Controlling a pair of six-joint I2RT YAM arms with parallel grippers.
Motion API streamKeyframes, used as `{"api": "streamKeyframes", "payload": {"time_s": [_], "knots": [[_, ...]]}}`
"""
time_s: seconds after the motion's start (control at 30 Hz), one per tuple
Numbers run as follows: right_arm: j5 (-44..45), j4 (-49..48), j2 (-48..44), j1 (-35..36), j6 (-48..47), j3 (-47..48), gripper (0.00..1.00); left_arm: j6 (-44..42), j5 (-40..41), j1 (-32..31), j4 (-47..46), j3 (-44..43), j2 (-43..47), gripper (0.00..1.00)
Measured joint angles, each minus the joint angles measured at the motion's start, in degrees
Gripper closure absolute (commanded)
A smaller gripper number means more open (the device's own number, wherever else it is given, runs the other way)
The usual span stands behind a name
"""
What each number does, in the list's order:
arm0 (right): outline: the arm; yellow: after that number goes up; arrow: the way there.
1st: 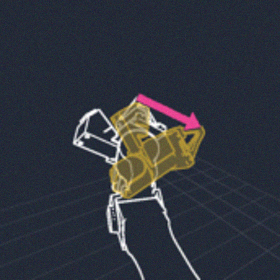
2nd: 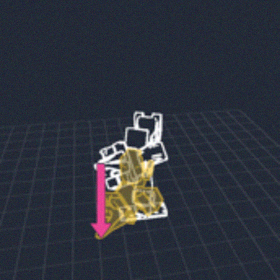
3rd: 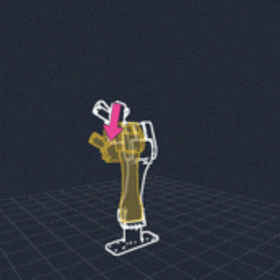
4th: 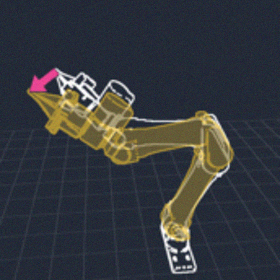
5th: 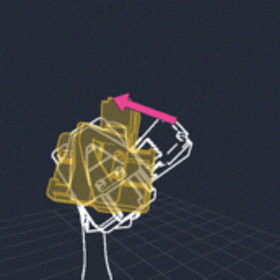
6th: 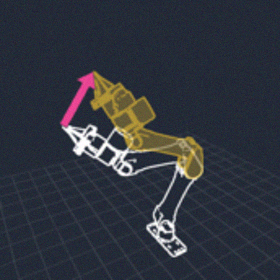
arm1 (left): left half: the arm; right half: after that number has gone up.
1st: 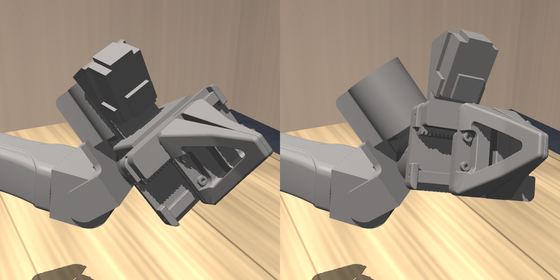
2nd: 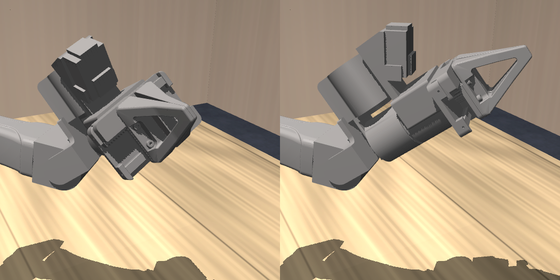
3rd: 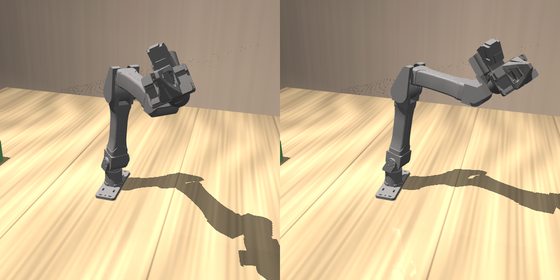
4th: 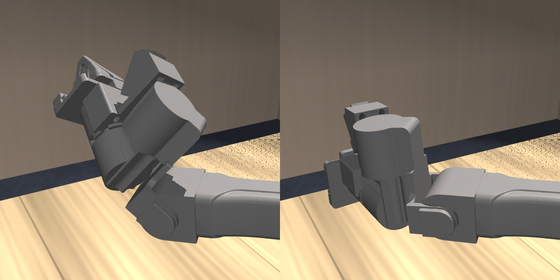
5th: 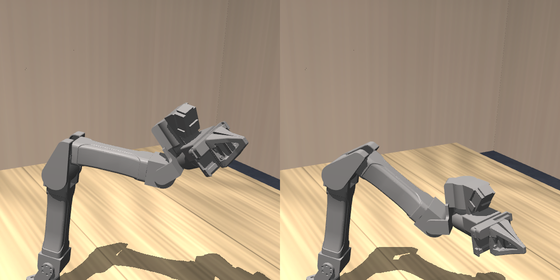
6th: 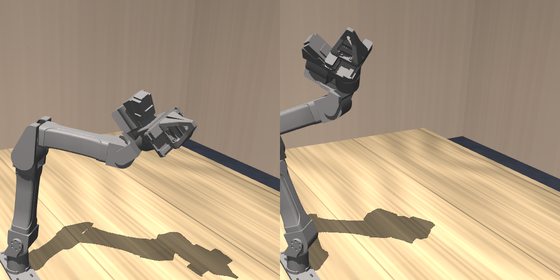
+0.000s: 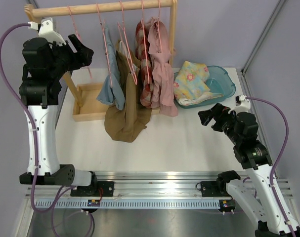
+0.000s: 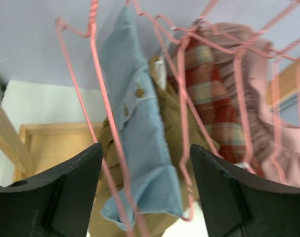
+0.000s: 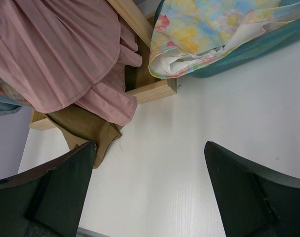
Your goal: Remove the skirt from the hanger
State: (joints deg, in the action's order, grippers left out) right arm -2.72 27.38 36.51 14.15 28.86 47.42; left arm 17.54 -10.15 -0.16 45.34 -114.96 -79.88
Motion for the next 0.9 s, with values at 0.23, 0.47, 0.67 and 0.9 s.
{"api": "streamKeyframes", "payload": {"time_s": [0.23,0.47,0.67,0.9], "knots": [[-0.02,0.9,-0.15,0.0,0.0,-0.44,0.01,0.68,-1.27,-7.3,-1.05,-1.68,0.55,0.33],[0.04,2.54,-0.9,0.0,-0.2,-0.44,0.01,0.76,0.04,-11.45,-2.45,1.9,-4.02,0.35],[0.11,2.99,-1.66,0.0,-0.66,-0.42,0.0,1.22,3.98,-11.91,-2.84,3.89,-6.56,0.47],[0.22,4.5,-1.79,0.0,-1.22,-0.39,0.01,2.21,6.29,-11.96,-4.72,6.49,-6.97,1.0]]}}
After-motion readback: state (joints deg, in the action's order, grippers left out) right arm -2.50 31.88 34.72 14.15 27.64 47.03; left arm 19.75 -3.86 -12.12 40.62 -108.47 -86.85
